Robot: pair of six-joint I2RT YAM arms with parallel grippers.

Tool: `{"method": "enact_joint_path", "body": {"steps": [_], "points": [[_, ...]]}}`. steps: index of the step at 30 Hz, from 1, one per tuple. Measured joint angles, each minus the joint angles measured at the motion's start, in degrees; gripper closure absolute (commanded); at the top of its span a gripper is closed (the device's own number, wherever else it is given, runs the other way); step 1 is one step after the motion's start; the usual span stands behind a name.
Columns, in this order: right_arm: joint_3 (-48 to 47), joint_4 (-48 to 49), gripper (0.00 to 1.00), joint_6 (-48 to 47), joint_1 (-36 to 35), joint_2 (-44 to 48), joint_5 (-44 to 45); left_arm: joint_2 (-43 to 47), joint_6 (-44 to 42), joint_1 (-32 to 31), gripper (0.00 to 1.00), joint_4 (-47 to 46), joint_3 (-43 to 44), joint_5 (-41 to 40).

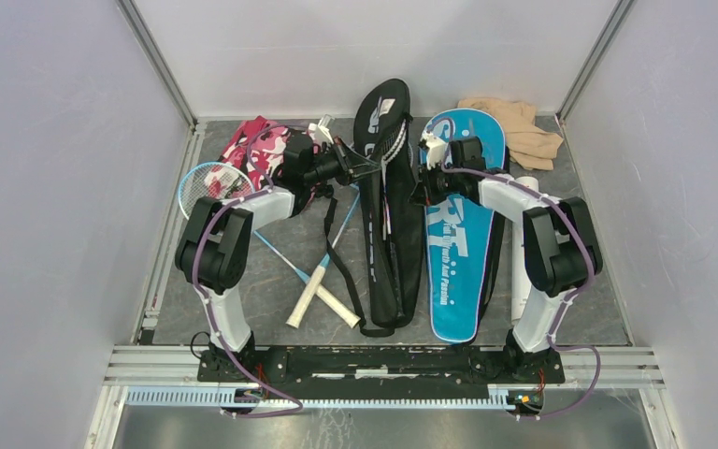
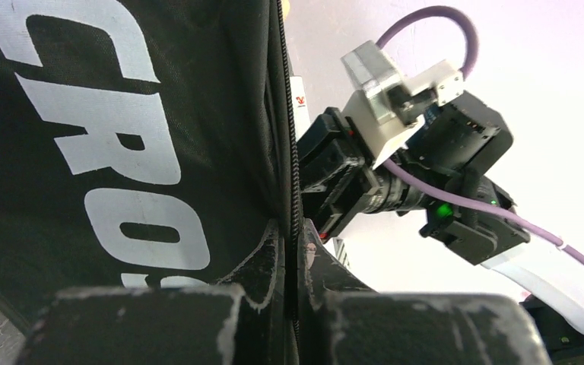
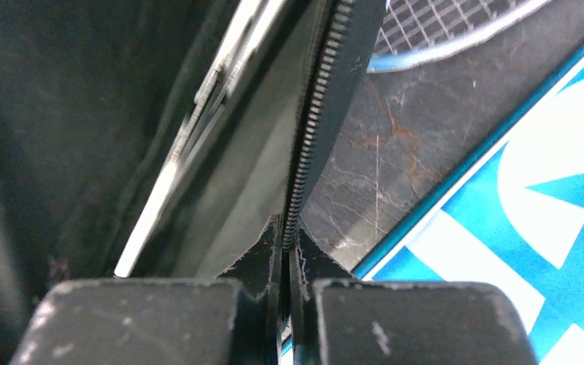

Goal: Pack up the badminton gear
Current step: Place the racket in the racket bag, then adjust the racket bag at the center of the board.

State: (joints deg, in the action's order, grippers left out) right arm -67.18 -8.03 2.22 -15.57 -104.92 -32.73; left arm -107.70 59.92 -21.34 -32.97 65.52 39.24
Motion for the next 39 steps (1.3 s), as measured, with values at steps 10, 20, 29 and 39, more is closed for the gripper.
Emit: {"method": "enact_joint_path", "body": {"steps": [10,20,29,39], "points": [[-21.46,-20.52,1.0,-9.79,0.11,0.04,-3.8,5.77,-4.13,-1.55,0.8,2.19,0.35,-2.14],[-28.55,-39.65,1.0,-25.46,0.33,0.04,-4.79,7.48,-11.23,-4.33,0.44,6.14,4.7,1.86],[-32.72,-52.19,1.0,-36.33,0.37,0.11,-3.06,14.84,-38.73,-4.61,0.23,25.64,9.77,2.89],[-33.27,-60.57,1.0,-49.4,0.46,0.24,-1.84,21.07,-81.37,-4.44,0.2,50.6,20.61,-3.23]]}}
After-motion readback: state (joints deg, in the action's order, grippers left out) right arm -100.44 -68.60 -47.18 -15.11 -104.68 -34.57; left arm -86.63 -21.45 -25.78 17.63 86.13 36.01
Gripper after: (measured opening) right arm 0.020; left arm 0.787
